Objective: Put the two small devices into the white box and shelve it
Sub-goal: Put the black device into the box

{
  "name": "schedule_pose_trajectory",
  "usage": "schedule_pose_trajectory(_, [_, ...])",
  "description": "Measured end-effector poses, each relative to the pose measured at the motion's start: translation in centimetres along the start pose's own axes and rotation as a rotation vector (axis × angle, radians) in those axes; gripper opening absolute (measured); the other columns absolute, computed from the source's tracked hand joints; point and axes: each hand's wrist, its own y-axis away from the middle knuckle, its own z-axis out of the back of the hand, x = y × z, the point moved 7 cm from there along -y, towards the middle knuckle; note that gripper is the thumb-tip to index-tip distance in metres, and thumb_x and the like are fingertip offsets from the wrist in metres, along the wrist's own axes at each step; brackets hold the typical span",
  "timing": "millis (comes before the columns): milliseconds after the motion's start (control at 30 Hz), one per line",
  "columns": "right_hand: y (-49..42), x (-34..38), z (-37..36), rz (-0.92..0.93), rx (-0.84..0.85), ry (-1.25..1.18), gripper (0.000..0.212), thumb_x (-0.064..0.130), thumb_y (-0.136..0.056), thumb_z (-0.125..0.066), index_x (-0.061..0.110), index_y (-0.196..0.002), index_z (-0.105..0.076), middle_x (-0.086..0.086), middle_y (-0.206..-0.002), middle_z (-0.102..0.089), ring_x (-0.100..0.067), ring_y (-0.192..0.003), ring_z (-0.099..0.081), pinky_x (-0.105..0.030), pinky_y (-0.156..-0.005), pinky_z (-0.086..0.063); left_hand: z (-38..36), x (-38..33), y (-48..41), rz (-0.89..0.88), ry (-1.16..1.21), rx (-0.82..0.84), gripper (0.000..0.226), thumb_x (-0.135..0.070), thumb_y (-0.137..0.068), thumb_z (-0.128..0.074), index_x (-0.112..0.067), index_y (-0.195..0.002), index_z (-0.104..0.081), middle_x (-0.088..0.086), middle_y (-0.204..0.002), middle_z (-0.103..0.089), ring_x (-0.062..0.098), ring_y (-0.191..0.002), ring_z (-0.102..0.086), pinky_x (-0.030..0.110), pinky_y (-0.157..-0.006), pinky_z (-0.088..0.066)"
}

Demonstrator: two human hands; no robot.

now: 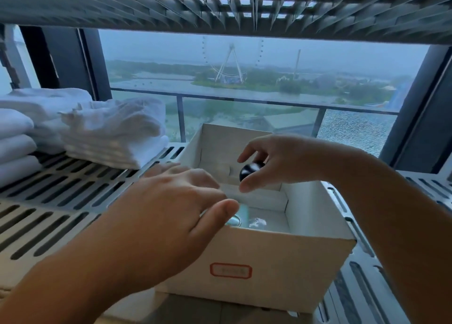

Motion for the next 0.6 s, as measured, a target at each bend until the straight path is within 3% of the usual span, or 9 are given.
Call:
schedule_pose_trajectory(100, [-0.8,0.3,-0.7,-0.033,0.117,0.076,0.061,0.067,-0.064,-0.08,0.043,-0.118,-0.064,0.013,-0.104,-0.067,-0.01,-0.084,-0.072,-0.035,-0.082,-0.06,0.2,0.2,-0.1,0.007,0.039,0.014,0.074,-0.075,-0.086,0.003,-0.056,-0.12,-0.061,-0.033,-0.127,-0.053,-0.012,-0.117,-0.041,0.023,-0.096,-0.03])
schedule_pose_trajectory(267, [-1.9,0.4,-1.1,-0.092,0.21,0.085,0.058,0.055,-0.067,-0.085,0.035,-0.118,-0.067,0.008,-0.106,-0.066,-0.011,-0.082,-0.07,-0.028,-0.071,-0.062,0.8,0.7,-1.1,-0.021,0.072,0.028,0.072,-0.081,-0.08,-0.003,-0.057,-0.119,-0.058,-0.036,-0.127,-0.052,-0.014,-0.117,-0.042,0.029,-0.105,-0.037])
schedule_pose_trajectory(400, [-2.4,0.3,-1.8,-0.117,0.249,0.089,0.062,0.05,-0.067,-0.087,0.038,-0.123,-0.064,0.01,-0.11,-0.064,-0.015,-0.083,-0.073,-0.031,-0.077,-0.062,1.0,1.4,-1.9,-0.074,0.127,0.066,0.068,-0.085,-0.075,-0.01,-0.06,-0.119,-0.056,-0.038,-0.129,-0.049,-0.017,-0.118,-0.04,0.026,-0.103,-0.037])
schedule_pose_trajectory(500, [-2.8,0.2,-2.3,-0.122,0.271,0.126,0.064,0.052,-0.065,-0.087,0.043,-0.123,-0.062,0.013,-0.11,-0.063,-0.014,-0.084,-0.073,-0.031,-0.078,-0.059,0.8,1.9,-2.2,-0.11,0.209,0.103,0.06,-0.084,-0.076,-0.023,-0.058,-0.116,-0.059,-0.039,-0.127,-0.049,-0.021,-0.117,-0.039,0.012,-0.095,-0.035])
schedule_pose_trajectory(600, [-3.3,-0.1,-3.0,-0.138,0.282,0.132,0.066,0.05,-0.065,-0.088,0.044,-0.124,-0.061,0.013,-0.112,-0.065,-0.014,-0.09,-0.072,-0.036,-0.086,-0.058,0.4,2.1,-2.4,-0.116,0.355,0.088,0.033,-0.056,-0.084,-0.054,-0.041,-0.11,-0.07,-0.03,-0.118,-0.059,-0.02,-0.112,-0.037,-0.004,-0.083,-0.031])
